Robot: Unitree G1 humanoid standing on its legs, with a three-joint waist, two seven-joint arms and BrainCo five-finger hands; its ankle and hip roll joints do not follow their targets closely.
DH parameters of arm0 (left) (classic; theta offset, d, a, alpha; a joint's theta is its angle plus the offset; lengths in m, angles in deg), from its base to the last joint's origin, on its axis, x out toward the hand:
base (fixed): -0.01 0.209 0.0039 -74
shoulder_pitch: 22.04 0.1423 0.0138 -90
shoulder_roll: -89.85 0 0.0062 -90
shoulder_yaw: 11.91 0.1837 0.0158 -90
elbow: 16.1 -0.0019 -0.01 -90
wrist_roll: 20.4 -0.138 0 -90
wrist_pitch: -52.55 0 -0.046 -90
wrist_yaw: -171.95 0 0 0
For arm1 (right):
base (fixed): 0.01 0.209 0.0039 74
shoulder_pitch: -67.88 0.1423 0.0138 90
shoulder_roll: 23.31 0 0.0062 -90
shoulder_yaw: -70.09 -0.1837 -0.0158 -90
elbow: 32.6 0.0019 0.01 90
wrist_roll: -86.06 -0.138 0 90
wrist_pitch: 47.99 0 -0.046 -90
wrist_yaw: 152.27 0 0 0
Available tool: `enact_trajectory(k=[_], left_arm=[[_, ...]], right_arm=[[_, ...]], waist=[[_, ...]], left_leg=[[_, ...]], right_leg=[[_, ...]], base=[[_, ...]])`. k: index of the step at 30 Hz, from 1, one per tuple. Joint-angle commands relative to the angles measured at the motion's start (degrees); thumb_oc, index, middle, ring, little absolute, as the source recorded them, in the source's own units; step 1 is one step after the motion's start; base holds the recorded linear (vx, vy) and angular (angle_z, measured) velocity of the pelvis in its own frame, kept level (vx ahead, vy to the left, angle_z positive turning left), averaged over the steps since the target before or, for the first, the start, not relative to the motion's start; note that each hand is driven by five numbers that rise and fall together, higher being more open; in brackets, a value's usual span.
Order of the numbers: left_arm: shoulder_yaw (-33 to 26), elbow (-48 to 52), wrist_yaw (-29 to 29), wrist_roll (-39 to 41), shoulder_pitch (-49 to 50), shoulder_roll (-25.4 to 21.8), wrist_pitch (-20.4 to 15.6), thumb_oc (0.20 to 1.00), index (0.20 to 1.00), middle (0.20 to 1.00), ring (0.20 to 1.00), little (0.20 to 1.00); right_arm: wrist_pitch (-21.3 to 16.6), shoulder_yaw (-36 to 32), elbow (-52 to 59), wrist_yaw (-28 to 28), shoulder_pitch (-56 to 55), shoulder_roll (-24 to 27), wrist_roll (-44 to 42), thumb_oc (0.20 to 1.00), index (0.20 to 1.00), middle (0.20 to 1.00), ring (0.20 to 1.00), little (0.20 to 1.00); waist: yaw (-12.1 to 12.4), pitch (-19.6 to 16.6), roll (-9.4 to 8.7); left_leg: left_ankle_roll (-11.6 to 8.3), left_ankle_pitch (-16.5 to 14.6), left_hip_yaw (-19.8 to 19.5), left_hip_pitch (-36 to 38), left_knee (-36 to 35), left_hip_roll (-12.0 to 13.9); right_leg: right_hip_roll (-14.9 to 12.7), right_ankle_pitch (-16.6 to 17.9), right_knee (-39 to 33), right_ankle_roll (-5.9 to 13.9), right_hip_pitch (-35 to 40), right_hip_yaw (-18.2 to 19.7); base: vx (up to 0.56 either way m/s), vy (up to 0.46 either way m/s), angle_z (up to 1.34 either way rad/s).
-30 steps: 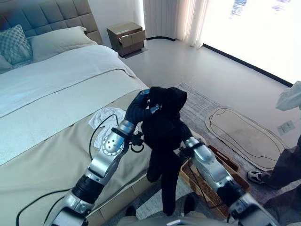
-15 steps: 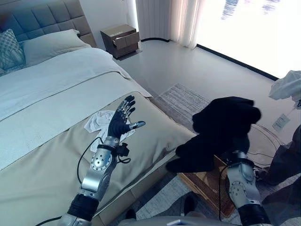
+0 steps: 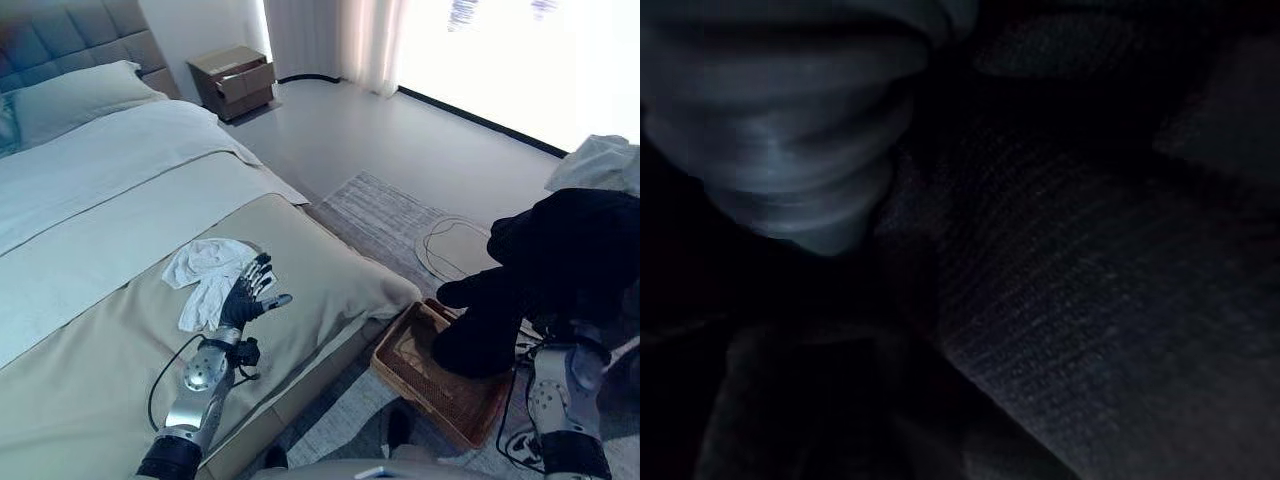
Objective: Pick up clothes into the bucket
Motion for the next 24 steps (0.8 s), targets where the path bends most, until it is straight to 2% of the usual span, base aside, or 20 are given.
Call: enact_trajectory(k=[1, 10, 16, 23, 24], left_arm=[[-0.20, 2.52, -0.32, 0.19, -3.85, -1.76, -4.71, 1.000, 1.000, 1.000, 1.000, 1.000], [1.98, 3.42, 3.37, 0.21, -6.01, -3.70, -6.82, 1.000, 1.000, 1.000, 1.000, 1.000], [0.73, 7.16, 5.18, 1.40, -5.09, -4.77, -7.91, 1.000, 1.000, 1.000, 1.000, 1.000], [0.42, 12.76, 7.75, 2.20, -6.31, -6.21, -9.40, 1.000, 1.000, 1.000, 1.000, 1.000], [0.58, 13.62, 8.40, 1.93, -6.73, -6.34, -9.42, 1.000, 1.000, 1.000, 1.000, 1.000]], right_arm=[[-2.67, -0.92, 0.69, -2.07, 8.23, 4.43, 4.37, 0.200, 0.200, 0.200, 0.200, 0.200], [-1.52, 4.65, -6.52, -7.46, 17.89, 8.20, 8.08, 0.200, 0.200, 0.200, 0.200, 0.200], [-1.09, 6.27, -9.90, -10.27, 21.37, 9.85, 10.77, 0.200, 0.200, 0.200, 0.200, 0.200], [0.26, 9.34, -16.65, -14.26, 28.45, 14.11, 13.10, 0.200, 0.200, 0.200, 0.200, 0.200], [0.25, 9.55, -17.57, -14.67, 29.52, 14.78, 12.97, 0.200, 0.200, 0.200, 0.200, 0.200]], waist=[[-0.17, 4.77, -0.87], [0.36, 14.03, 0.41], [0.42, 16.62, 1.28], [0.59, 19.07, 2.78], [0.68, 19.24, 3.02]], left_leg=[[0.89, -1.57, -1.90, -5.55, 7.70, 1.20], [0.77, -2.39, -2.28, -16.05, 16.10, 1.71], [0.48, -3.47, -3.39, -24.46, 22.29, 1.85], [0.56, -4.46, -4.09, -34.79, 28.35, 1.79], [0.47, -5.41, -4.19, -36.19, 29.80, 1.80]], right_leg=[[-5.49, -7.32, 10.93, 5.35, 2.32, 0.52], [-6.09, -8.04, 18.64, 4.42, -8.87, 2.75], [-5.94, -9.42, 24.39, 3.25, -16.68, 3.77], [-6.06, -10.27, 30.24, 2.58, -27.07, 5.58], [-6.08, -11.15, 31.58, 2.54, -28.36, 5.87]], base=[[-0.17, 0.023, -0.31], [-0.15, -0.013, -0.14], [-0.10, -0.048, 0.01], [-0.10, -0.024, -0.02], [-0.06, 0.000, 0.04]])
